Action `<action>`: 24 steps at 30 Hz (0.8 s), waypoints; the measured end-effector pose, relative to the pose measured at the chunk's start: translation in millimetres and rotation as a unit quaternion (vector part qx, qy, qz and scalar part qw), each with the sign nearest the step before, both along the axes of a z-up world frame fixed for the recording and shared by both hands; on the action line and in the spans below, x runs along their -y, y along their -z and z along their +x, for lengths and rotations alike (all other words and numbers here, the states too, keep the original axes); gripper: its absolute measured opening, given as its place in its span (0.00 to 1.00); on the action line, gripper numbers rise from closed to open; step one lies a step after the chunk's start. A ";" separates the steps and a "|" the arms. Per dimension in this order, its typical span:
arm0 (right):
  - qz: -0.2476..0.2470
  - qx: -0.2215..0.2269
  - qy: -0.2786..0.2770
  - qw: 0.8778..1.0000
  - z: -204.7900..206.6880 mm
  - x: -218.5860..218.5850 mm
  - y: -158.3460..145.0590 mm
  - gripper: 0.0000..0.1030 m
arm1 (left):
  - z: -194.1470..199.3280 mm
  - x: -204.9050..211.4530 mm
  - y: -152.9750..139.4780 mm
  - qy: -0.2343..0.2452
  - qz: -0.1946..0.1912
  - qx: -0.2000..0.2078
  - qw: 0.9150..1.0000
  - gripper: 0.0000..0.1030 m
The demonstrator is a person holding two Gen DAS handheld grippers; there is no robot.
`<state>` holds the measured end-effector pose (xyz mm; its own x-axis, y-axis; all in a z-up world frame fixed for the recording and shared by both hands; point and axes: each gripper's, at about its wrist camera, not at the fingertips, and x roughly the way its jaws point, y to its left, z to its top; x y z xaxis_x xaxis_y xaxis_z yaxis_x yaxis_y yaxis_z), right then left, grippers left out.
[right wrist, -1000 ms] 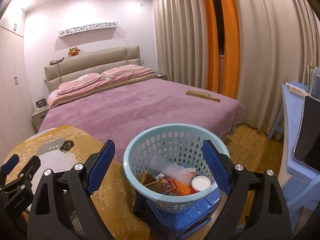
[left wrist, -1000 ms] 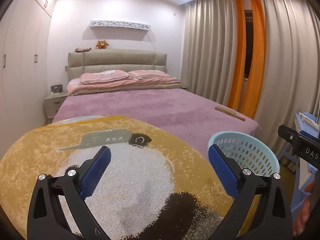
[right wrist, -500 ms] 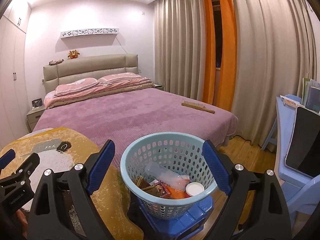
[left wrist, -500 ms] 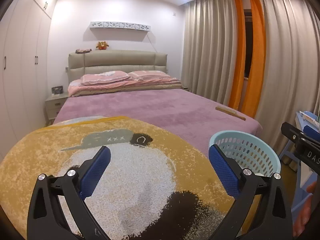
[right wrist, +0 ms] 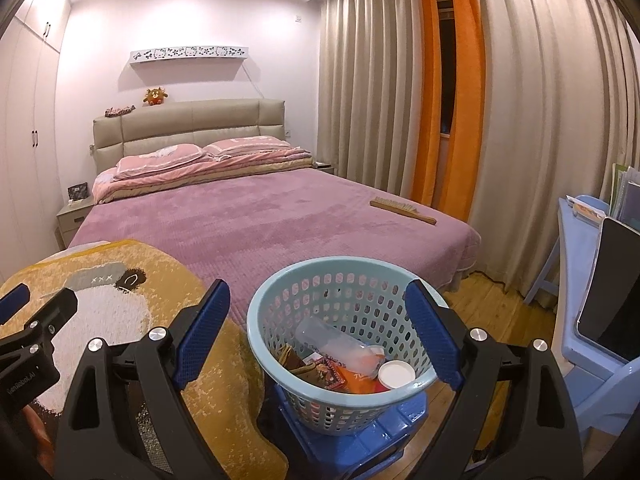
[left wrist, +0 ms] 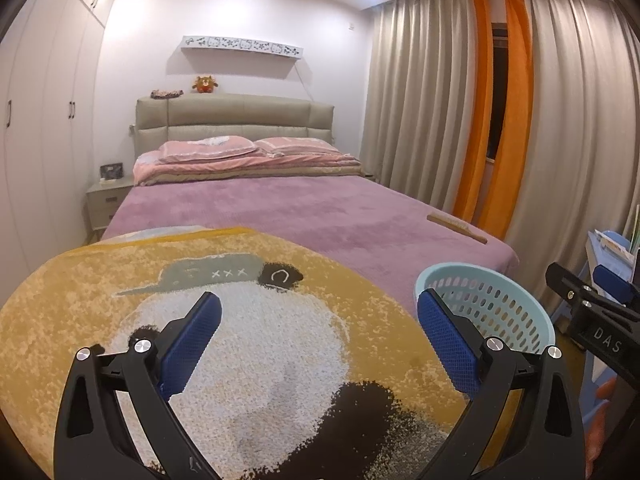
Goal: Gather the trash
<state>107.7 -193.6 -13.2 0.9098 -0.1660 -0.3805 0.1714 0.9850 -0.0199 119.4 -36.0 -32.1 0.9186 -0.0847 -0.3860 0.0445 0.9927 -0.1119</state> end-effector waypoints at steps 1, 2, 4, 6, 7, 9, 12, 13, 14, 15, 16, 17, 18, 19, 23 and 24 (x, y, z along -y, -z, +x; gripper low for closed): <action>0.002 -0.001 -0.002 1.000 0.4 0.3 0.3 0.82 | 0.1 -0.6 -0.1 0.000 -0.002 -0.001 1.000 0.93; 0.004 -0.002 -0.003 1.000 0.8 0.9 0.5 0.82 | -0.3 -1.2 -0.5 0.001 -0.004 -0.001 1.000 0.93; 0.005 -0.002 -0.004 1.000 1.4 1.2 0.7 0.82 | 0.1 -1.2 -0.7 0.002 -0.006 -0.001 1.000 0.93; 0.004 -0.001 -0.004 1.000 1.3 1.7 0.5 0.82 | 0.2 -1.3 -0.9 0.002 -0.007 -0.001 1.000 0.93; 0.004 0.000 -0.004 1.000 1.2 2.1 0.5 0.82 | -0.3 -1.5 -1.0 0.003 -0.007 0.000 1.000 0.93; 0.004 0.000 -0.004 1.000 1.0 1.9 0.6 0.82 | -0.8 -0.8 -1.6 0.003 -0.005 0.001 1.000 0.93; 0.003 0.000 -0.004 1.000 1.1 1.4 0.4 0.82 | -1.1 -0.2 -1.4 0.004 -0.004 0.001 1.000 0.93; 0.003 -0.001 -0.004 1.000 1.1 1.0 0.3 0.82 | -1.1 -0.2 -1.3 0.004 -0.004 0.001 1.000 0.93; 0.003 -0.001 -0.004 1.000 0.8 0.9 0.3 0.82 | -1.1 -0.2 -1.2 0.004 -0.005 0.001 1.000 0.93; 0.003 -0.001 -0.004 1.000 0.7 0.4 0.2 0.82 | -1.0 -0.2 -1.1 0.004 -0.006 0.000 1.000 0.93; 0.004 -0.001 -0.005 1.000 0.9 -0.1 0.1 0.82 | -0.6 0.0 -0.7 0.004 -0.006 -0.001 1.000 0.93; 0.004 -0.002 -0.005 1.000 1.0 -0.4 0.2 0.82 | -0.6 0.1 -0.6 0.004 -0.007 -0.001 1.000 0.93; 0.004 -0.003 -0.005 1.000 1.1 -0.5 0.5 0.82 | -1.0 0.0 -0.6 0.004 -0.007 -0.001 1.000 0.93; 0.006 -0.004 -0.006 1.000 1.3 -0.6 0.5 0.82 | -1.0 0.2 -0.5 0.005 -0.007 -0.002 1.000 0.93; 0.006 -0.005 -0.006 1.000 1.9 -1.3 0.9 0.82 | -2.1 1.3 -0.9 0.005 -0.006 -0.002 1.000 0.93; 0.006 -0.005 -0.007 1.000 2.2 -1.0 0.9 0.82 | -2.4 1.5 -1.0 0.006 -0.005 -0.002 1.000 0.93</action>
